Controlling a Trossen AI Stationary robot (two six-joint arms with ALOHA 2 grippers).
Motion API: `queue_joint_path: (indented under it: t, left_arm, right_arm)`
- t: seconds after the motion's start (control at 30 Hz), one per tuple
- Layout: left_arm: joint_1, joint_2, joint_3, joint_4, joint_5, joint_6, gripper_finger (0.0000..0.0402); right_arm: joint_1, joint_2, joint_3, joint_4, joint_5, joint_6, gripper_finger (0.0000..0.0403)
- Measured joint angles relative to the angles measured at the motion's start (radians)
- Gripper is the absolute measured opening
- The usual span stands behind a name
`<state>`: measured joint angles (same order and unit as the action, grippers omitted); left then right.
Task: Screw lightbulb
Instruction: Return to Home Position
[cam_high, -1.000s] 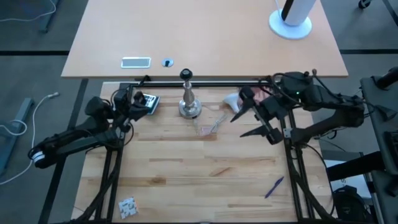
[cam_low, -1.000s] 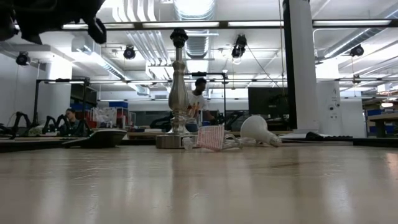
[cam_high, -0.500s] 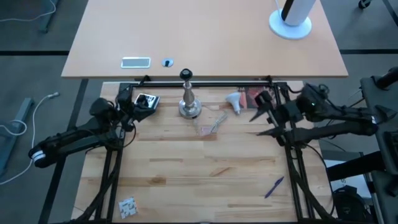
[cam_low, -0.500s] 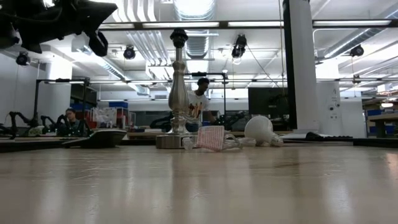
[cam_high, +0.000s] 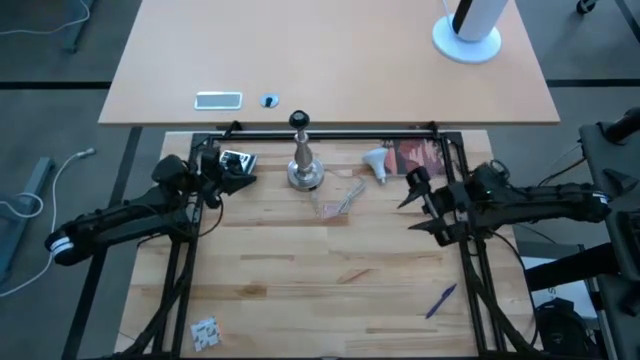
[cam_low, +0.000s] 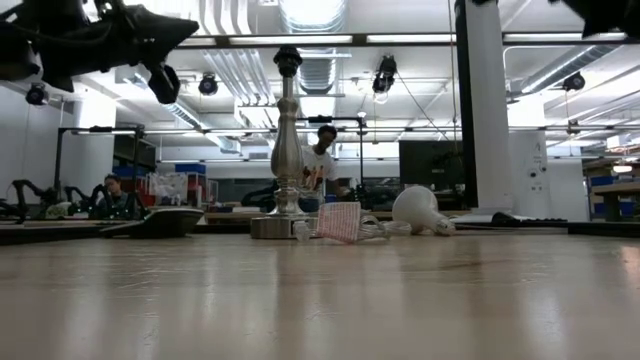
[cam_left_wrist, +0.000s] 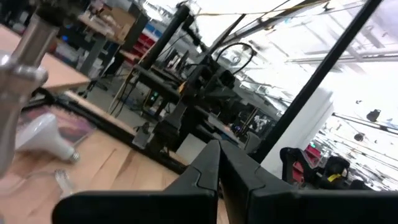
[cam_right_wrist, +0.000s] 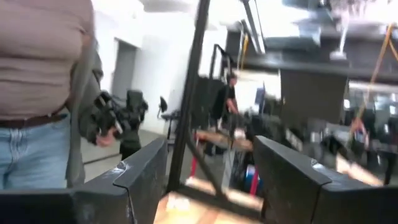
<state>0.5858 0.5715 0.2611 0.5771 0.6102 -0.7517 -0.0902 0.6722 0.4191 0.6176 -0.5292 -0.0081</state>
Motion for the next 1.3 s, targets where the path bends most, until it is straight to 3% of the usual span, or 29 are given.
queue_joint_path:
  t: [0.3,0.47,0.67,0.77,0.83,0.9,1.03,1.13,1.3]
  left_arm:
    - [0.0,0.091,0.0,-0.019,0.002,0.016,0.0006]
    - [-0.02,0.084,0.0,-0.005,0.08,0.326,0.001]
    - [-0.029,0.064,-0.001,0.033,-0.001,0.526,0.0014]
    - [-0.029,0.068,-0.025,0.033,-0.024,0.641,0.0011]
    - [-0.029,0.081,-0.051,0.032,-0.065,0.649,0.0008]
    - [-0.03,0.09,-0.078,0.046,-0.079,0.563,0.0004]
    - [-0.039,0.069,-0.087,0.38,-0.035,0.409,0.0001]
    - [-0.038,0.027,-0.074,0.548,-0.166,0.476,0.0]
    - [-0.034,-0.11,-0.057,0.365,-0.549,0.685,0.0]
  right_arm:
    - [0.0,-0.149,-0.233,0.195,0.045,0.026,0.024]
    - [0.0,-0.296,-0.3,0.21,0.06,0.019,0.0229]
    - [0.0,-0.46,-0.335,0.14,0.066,-0.041,0.0219]
    - [0.0,-0.525,-0.366,0.095,0.128,-0.01,0.0217]
    - [0.0,-0.557,-0.397,0.088,0.175,0.017,0.0219]
    - [0.0,-0.578,-0.405,0.075,0.198,0.041,0.0222]
    - [0.0,-0.594,-0.404,0.067,0.211,0.07,0.0231]
    - [0.0,-0.591,-0.405,0.066,0.215,0.083,0.0237]
    - [0.0,-0.59,-0.405,0.051,0.216,0.056,0.0245]
